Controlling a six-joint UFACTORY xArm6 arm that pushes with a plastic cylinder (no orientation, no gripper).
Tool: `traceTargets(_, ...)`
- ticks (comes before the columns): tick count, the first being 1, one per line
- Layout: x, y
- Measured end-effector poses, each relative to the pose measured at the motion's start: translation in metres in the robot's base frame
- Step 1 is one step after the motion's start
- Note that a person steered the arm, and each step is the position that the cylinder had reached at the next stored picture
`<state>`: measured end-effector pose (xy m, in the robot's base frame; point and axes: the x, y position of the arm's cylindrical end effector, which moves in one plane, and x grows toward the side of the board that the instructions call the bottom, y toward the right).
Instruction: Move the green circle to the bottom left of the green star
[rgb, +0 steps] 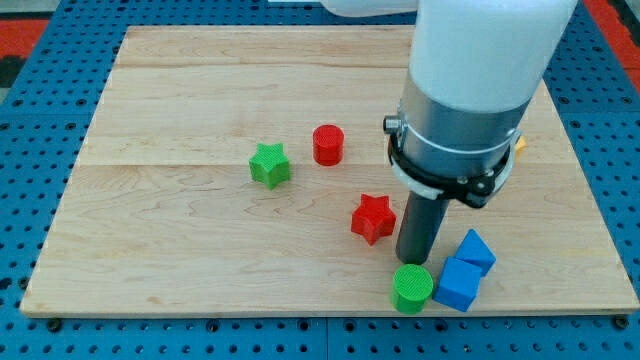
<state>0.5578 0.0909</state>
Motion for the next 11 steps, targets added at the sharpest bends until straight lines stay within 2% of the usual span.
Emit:
traceTargets(1, -0.025, 0.022)
traceTargets(2, -0.025, 0.124)
traceTargets(3, 0.055, 0.154)
traceTargets(4, 0.060, 0.152)
traceTargets(5, 0.061, 0.090)
traceTargets(6, 0.060, -0.030)
traceTargets(7, 0.061, -0.106)
traceTargets(8, 0.061, -0.139)
traceTargets(9, 0.046, -0.148)
traceTargets(10, 0.002, -0.189)
traceTargets(11, -0.026, -0.196)
